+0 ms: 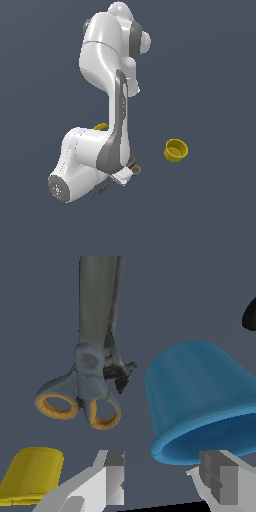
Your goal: Pick up a designated object from a clutter of objects.
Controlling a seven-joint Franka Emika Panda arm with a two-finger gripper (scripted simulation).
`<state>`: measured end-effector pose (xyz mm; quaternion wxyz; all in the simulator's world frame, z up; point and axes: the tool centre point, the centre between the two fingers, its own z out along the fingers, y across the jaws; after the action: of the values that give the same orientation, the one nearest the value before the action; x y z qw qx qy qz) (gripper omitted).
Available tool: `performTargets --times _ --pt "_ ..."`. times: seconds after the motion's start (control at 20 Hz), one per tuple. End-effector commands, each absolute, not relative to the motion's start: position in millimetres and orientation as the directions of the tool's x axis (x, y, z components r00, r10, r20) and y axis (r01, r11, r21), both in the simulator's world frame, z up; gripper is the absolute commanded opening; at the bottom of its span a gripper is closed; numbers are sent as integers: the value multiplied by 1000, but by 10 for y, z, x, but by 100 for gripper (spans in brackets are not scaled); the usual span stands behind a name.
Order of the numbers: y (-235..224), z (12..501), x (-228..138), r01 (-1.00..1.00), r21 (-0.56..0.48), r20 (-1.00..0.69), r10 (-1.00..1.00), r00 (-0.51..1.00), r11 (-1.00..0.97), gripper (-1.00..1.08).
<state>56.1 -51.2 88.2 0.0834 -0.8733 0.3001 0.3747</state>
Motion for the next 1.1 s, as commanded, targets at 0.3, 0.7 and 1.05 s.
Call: performTargets --times 0.3,0.7,1.05 --pt "-438 744 442 -587 80 -705 -462 538 -806 28" --pt "-428 721 425 -587 80 -706 -462 537 -805 -100" --pt "-434 726 431 -588 80 -704 -463 538 -805 -100"
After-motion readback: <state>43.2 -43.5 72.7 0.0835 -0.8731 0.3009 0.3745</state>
